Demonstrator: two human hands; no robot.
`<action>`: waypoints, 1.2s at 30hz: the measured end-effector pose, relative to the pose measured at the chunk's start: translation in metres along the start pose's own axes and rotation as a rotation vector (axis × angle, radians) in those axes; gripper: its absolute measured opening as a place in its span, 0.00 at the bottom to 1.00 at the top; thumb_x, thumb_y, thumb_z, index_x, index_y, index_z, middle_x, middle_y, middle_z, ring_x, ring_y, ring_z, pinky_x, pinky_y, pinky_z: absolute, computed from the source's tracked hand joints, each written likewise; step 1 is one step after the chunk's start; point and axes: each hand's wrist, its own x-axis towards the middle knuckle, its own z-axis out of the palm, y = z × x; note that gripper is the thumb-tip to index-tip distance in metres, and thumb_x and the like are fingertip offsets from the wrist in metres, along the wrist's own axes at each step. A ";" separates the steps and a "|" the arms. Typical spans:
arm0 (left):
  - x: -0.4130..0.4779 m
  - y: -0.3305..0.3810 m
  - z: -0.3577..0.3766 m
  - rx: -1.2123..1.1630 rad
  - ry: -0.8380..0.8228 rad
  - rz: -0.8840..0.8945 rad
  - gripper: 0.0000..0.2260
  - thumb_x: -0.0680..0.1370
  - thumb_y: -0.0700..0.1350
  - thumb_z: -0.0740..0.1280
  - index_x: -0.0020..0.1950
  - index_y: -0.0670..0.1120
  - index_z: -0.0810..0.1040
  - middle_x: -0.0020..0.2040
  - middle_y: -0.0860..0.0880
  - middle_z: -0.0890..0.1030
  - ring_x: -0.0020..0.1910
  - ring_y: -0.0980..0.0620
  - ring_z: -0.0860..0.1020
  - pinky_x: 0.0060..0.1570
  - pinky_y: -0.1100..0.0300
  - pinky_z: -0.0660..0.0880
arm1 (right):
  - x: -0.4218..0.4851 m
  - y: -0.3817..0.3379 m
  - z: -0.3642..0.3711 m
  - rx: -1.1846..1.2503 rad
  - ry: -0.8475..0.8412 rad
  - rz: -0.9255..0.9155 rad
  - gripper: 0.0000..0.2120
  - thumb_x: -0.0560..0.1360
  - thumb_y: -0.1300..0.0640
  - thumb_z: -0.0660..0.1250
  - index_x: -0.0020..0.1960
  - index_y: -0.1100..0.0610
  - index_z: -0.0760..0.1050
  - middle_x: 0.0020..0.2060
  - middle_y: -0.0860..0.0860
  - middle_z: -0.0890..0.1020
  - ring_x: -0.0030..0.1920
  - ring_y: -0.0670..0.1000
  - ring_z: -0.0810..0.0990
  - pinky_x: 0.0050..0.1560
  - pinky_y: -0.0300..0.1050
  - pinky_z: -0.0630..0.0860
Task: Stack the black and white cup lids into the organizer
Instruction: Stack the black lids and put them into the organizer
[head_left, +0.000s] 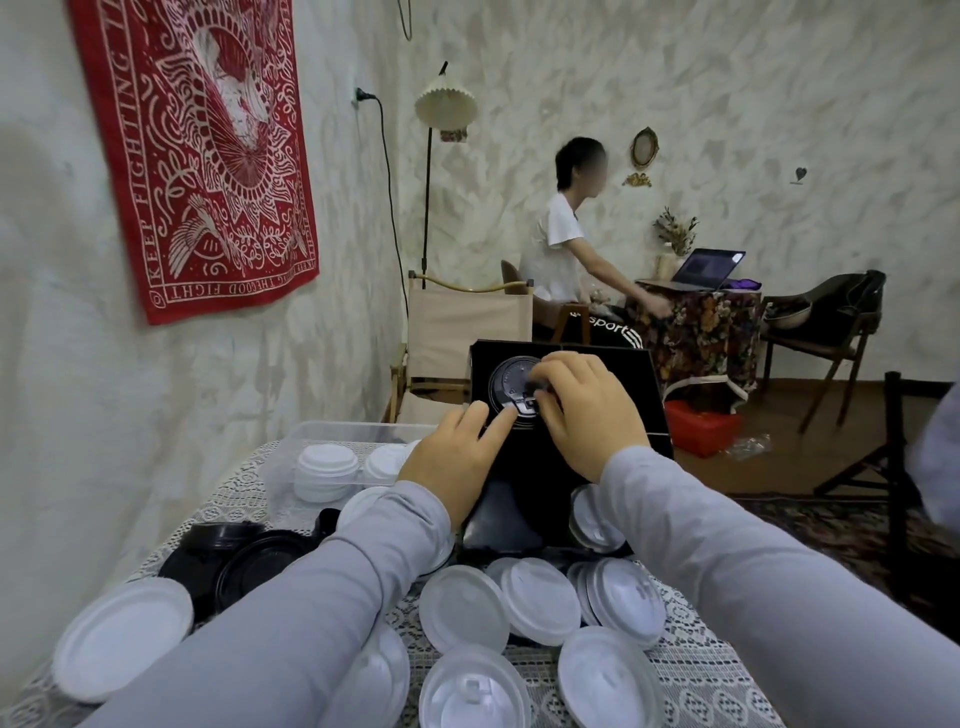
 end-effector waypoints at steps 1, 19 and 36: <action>0.001 0.000 -0.001 -0.013 -0.012 -0.020 0.23 0.68 0.34 0.49 0.61 0.43 0.67 0.40 0.43 0.76 0.33 0.45 0.75 0.26 0.57 0.75 | -0.004 0.001 0.002 -0.024 0.020 -0.064 0.13 0.75 0.56 0.58 0.53 0.59 0.78 0.52 0.55 0.80 0.52 0.59 0.78 0.49 0.54 0.77; 0.041 -0.023 0.030 -0.246 -0.396 -0.263 0.21 0.74 0.30 0.58 0.64 0.44 0.73 0.58 0.45 0.73 0.56 0.44 0.73 0.54 0.56 0.69 | 0.000 0.023 0.044 -0.145 -0.438 0.177 0.33 0.77 0.63 0.61 0.77 0.50 0.50 0.76 0.50 0.54 0.58 0.59 0.73 0.59 0.53 0.71; 0.050 -0.031 0.052 -0.121 -0.576 -0.436 0.17 0.76 0.34 0.59 0.64 0.45 0.73 0.60 0.44 0.73 0.58 0.44 0.73 0.56 0.54 0.71 | 0.019 0.030 0.082 -0.111 -0.565 0.235 0.37 0.75 0.69 0.58 0.77 0.48 0.48 0.76 0.48 0.54 0.67 0.58 0.67 0.66 0.52 0.67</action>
